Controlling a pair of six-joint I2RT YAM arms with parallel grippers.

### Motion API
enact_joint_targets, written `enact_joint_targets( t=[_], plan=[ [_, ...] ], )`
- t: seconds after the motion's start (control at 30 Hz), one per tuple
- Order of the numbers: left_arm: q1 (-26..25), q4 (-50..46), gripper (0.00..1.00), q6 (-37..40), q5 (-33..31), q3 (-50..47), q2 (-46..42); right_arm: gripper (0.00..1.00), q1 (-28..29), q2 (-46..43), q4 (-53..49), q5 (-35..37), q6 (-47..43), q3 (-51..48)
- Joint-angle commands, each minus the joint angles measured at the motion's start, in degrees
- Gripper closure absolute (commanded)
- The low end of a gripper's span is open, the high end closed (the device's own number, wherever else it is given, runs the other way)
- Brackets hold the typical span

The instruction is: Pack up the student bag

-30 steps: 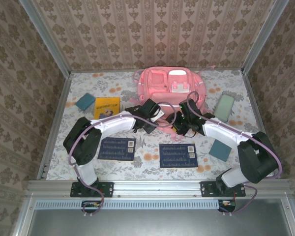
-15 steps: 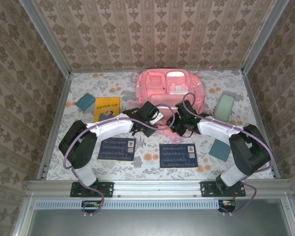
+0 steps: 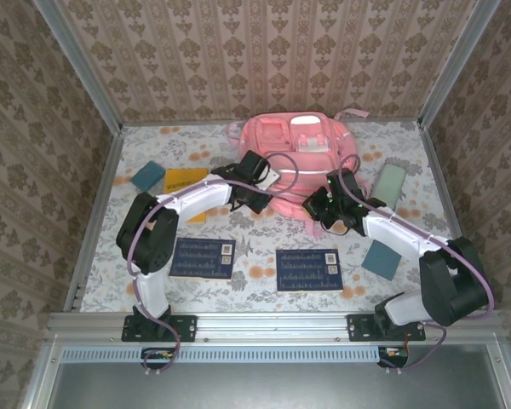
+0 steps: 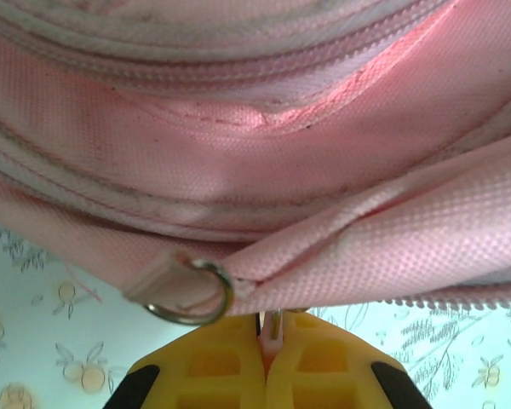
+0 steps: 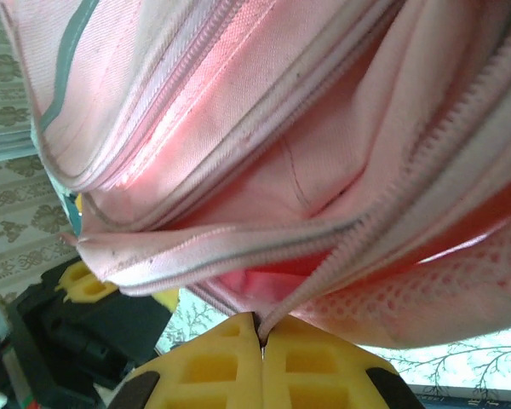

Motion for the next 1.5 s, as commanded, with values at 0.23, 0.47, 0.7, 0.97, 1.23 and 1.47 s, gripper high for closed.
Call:
enact_joint_targets(
  t=[0.23,0.47,0.7,0.97,1.23,1.47],
  plan=[
    [7.26,-4.99,1.0,2.44,-4.85,3.63,-0.01,1.0,-7.0,-5.74,-11.28,2.18,-7.33,-1.69],
    [-1.5,-3.86,1.0,-2.04,1.36,0.05,-3.84,0.64,-6.57,-5.39,-7.49,-1.74,-8.47,-0.11],
    [-7.88,-0.45,1.0,-8.52,4.13,-1.69,-5.72,0.54,-5.06,-6.77,-4.5,-3.8,-4.52,-0.46],
    [-10.07,1.22,1.0,-10.51,4.69,-2.95,-5.13,0.54,-1.6,-2.11,3.63,-5.08,2.46,-0.89],
    [-10.22,2.21,1.0,-11.35,5.04,-3.43,-5.36,0.54,1.5,1.25,4.74,-3.14,5.8,-1.43],
    [-10.34,2.65,1.0,-11.7,4.51,-3.92,-5.37,0.54,2.17,1.31,5.03,-1.32,10.3,-3.45]
  ],
)
